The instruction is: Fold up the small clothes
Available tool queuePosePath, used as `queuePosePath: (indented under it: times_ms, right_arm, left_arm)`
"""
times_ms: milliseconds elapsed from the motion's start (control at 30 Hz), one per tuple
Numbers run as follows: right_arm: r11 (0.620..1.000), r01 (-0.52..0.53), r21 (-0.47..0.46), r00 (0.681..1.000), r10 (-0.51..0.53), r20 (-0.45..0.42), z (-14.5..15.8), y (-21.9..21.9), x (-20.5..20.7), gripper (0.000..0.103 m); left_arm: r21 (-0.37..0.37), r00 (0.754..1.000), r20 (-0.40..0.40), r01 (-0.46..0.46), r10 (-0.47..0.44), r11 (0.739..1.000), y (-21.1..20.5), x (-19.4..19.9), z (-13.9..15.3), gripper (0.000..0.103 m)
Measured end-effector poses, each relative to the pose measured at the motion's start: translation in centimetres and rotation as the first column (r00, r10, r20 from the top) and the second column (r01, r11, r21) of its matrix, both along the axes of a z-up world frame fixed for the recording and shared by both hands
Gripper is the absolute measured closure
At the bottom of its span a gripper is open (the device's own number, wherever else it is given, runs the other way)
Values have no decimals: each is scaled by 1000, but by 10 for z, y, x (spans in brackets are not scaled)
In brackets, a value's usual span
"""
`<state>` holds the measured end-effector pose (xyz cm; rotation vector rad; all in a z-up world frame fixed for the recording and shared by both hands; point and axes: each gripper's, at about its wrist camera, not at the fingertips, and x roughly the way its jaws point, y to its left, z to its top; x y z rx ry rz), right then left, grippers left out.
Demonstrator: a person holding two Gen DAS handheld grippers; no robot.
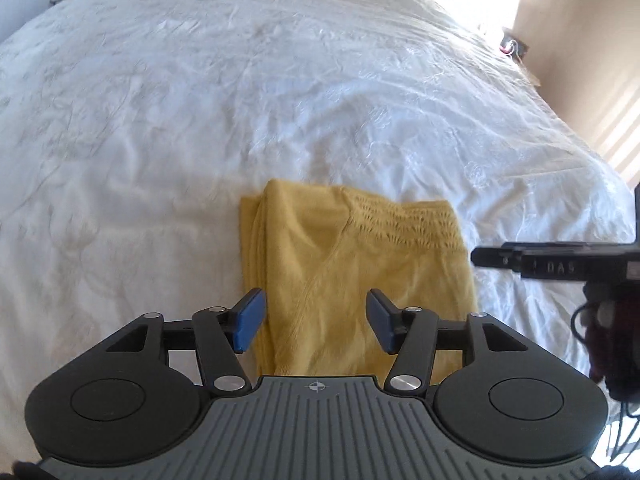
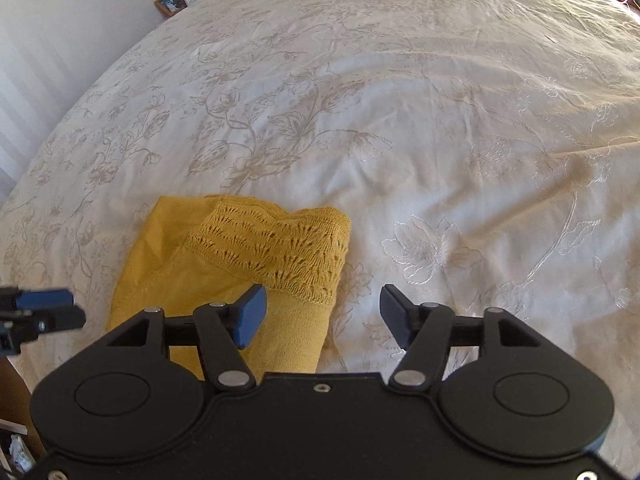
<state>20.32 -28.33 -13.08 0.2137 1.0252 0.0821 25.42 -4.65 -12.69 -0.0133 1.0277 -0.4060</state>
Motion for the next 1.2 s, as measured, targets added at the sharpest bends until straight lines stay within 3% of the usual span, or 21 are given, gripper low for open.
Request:
queuePosePath:
  times_ms: [233,333,400,567,700,800,1000,1200]
  right_arm:
    - [1000,11,-14,1000,-11,12,-6,6,10,1]
    - [1000,27,-4,1000,-27,4,-9,6,22,1]
    - [1000,25,-1,1000,-25,-7,-14,6,31,1]
    - [997,25,-70,995,-32,-96,-41,4,55,1]
    - [997,73,-36,983,-78,-165,-63,-11,66,1]
    - [997,76,-33,982,-81,-169,-70,-13,67,0]
    - [995,99,-10,983,-99,-156,-72,-18,62,0]
    - [991,130,39,983,-123,-139,-58,-27,54,0]
  left_arm:
    - [97,1000,7,28,-28,995,-35,48,-28,42]
    - [129,1000,-11,21,-19,991,-34,64,-41,42]
    - [148,999,-32,3,2,989,-29,73,-50,32]
    - [218,996,-73,-43,60,975,-9,93,-74,25]
    - [207,991,-110,-50,74,977,2,101,-83,9]
    - [222,990,-117,-49,76,974,2,103,-86,3]
    - [189,980,-148,-102,131,977,11,110,-91,0]
    - [151,960,-151,-211,234,966,34,108,-88,0]
